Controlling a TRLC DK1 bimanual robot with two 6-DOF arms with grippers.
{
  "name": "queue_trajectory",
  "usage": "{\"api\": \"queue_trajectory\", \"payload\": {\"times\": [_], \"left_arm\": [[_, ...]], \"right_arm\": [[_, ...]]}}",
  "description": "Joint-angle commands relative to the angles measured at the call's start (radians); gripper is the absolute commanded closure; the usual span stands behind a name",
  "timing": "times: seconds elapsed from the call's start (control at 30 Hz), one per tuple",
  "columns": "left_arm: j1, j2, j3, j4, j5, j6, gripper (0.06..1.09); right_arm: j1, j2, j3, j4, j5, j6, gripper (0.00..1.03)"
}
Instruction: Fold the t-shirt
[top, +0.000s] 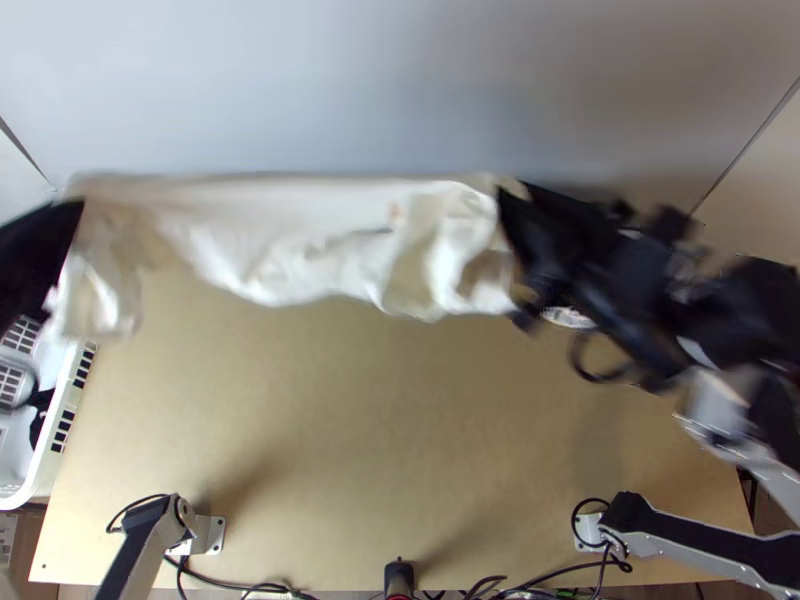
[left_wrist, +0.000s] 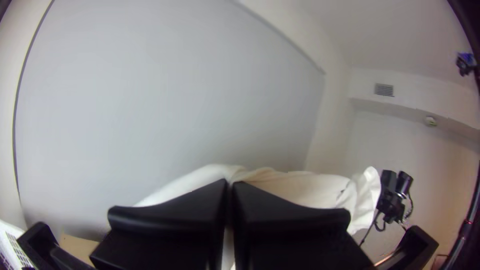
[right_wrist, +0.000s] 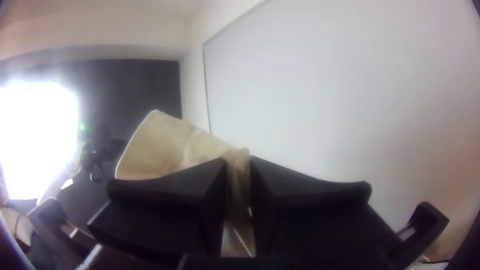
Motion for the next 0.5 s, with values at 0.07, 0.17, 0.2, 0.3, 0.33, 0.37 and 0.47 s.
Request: {"api": "queue_trajectory", "payload": {"times": [0.07,0.17,0.2,0.3,0.33,0.37,0.47], "left_arm": [[-0.013,-0.229,-0.035,-0.107,0.384,-0.07,1.05],[-0.023,-0.275,-0.212,-0.121,0.456,-0.07,1.05],[-0.026,-0.293,-0.302,-0.113,0.463,-0.064,1.05],[0.004,-0.307,-0.575,-0.017,0.459,-0.021,1.05],[0.013,-0.292,-0.66,0.013,0.449,0.005,1.05],[0.026,-0.263,-0.726,0.04,0.441,0.028,1.05],[-0.002,-0.12,-0.914,0.155,0.298,0.132,1.05]], "right_arm": [[0.079,-0.178,0.014,-0.328,-0.229,0.031,1.0],[0.061,-0.155,-0.07,-0.318,-0.229,0.069,1.0],[0.03,-0.138,-0.107,-0.318,-0.23,0.103,1.0],[-0.062,-0.091,-0.285,-0.253,-0.243,0.166,1.0],[-0.077,-0.074,-0.354,-0.209,-0.25,0.185,1.0],[-0.093,-0.054,-0.423,-0.154,-0.252,0.189,1.0],[-0.188,0.075,-0.584,0.014,-0.255,0.272,1.0]]}}
